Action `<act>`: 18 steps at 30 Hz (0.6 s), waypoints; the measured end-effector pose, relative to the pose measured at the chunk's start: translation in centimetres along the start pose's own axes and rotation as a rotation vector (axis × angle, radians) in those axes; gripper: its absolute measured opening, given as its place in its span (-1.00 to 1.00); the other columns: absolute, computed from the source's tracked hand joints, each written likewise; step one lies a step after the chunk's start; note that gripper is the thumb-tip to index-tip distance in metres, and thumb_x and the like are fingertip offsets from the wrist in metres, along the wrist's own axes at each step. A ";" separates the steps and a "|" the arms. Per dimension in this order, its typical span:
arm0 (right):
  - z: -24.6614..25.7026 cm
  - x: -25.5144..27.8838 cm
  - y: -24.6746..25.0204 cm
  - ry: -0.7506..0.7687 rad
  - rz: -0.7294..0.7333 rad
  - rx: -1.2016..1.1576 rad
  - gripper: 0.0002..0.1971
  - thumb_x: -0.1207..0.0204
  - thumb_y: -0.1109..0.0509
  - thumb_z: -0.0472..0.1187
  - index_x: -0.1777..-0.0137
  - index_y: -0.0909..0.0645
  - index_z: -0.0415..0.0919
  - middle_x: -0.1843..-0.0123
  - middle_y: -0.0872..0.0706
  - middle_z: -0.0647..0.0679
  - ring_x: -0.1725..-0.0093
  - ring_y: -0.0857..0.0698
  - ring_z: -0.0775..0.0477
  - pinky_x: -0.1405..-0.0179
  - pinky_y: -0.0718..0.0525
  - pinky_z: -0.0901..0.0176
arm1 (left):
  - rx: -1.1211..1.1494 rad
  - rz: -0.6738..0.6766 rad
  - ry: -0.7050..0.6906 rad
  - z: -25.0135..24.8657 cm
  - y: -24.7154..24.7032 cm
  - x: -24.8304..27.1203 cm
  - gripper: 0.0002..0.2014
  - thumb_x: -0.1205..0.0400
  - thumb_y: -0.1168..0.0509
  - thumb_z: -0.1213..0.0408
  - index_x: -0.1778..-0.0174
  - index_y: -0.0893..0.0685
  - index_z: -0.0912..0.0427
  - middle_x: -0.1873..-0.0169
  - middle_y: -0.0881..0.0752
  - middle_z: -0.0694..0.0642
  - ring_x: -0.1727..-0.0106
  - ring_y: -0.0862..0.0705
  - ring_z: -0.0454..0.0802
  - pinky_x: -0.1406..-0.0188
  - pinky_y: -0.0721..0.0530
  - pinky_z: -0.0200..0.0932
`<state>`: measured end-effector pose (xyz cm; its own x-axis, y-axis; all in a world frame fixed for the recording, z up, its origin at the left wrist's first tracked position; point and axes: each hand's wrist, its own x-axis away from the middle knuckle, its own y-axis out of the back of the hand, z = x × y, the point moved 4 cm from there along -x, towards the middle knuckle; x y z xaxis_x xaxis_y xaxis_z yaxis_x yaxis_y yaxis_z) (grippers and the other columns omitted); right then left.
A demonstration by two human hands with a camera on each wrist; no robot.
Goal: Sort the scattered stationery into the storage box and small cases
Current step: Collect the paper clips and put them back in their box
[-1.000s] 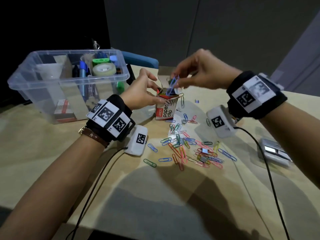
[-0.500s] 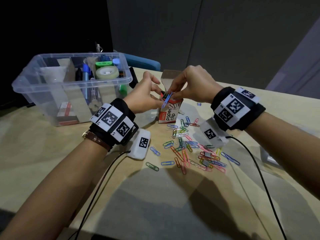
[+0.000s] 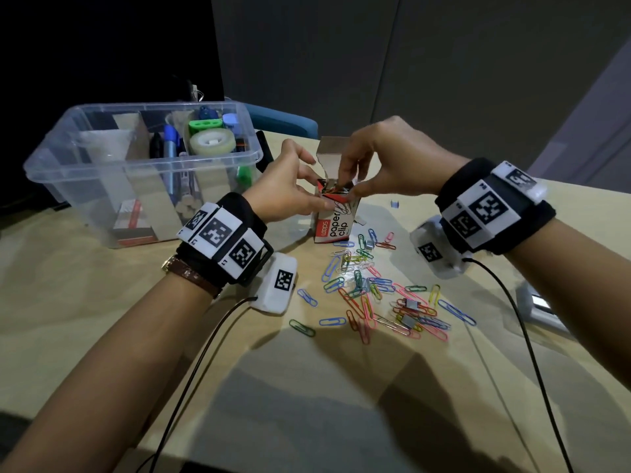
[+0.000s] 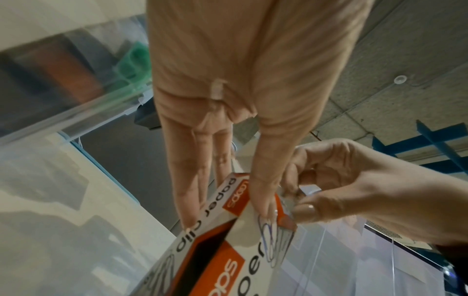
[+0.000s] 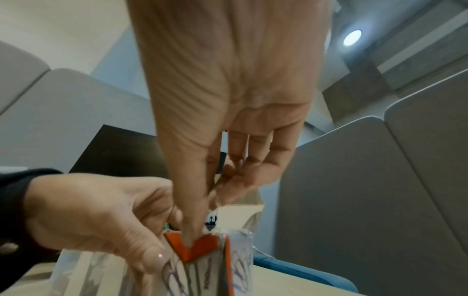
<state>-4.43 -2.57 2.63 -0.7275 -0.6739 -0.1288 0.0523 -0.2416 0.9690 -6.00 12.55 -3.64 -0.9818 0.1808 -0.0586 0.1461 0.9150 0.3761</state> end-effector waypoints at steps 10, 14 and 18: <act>-2.4 1.2 -6.7 -0.131 0.469 0.064 -0.61 -0.37 -0.64 -0.23 -0.21 -0.74 -0.08 -0.09 -0.77 0.02 -0.11 -0.73 0.05 -0.23 -0.64 0.10 | -0.193 -0.031 -0.114 -1.3 1.1 0.7 -0.47 -0.44 -0.54 0.45 -0.12 -0.35 0.06 -0.04 -0.70 0.17 0.15 -0.79 0.17 0.17 -0.80 0.08; -2.8 1.0 -6.9 -0.086 0.503 -0.041 -0.42 -0.27 -0.70 -0.26 -0.31 -0.64 -0.01 -0.18 -0.69 0.03 -0.08 -0.67 0.11 -0.24 -0.66 0.03 | -0.170 -0.146 -0.116 -1.0 1.5 0.2 -0.47 -0.46 -0.51 0.52 -0.08 -0.30 0.09 -0.05 -0.70 0.15 0.12 -0.79 0.14 0.09 -0.80 0.09; -3.2 1.3 -7.3 -0.087 0.488 -0.136 -0.36 -0.18 -0.75 -0.07 -0.29 -0.65 0.05 -0.18 -0.69 0.07 -0.09 -0.66 0.14 -0.19 -0.68 0.07 | -0.164 -0.213 -0.141 -0.8 1.5 0.0 -0.44 -0.44 -0.54 0.48 -0.07 -0.28 0.08 -0.01 -0.73 0.15 0.16 -0.78 0.10 0.08 -0.78 0.11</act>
<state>-3.55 -3.88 -5.27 -0.6497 -0.6721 0.3551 0.4845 -0.0062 0.8748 -5.86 13.62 -2.35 -0.9599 0.0497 -0.2758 -0.0943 0.8695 0.4848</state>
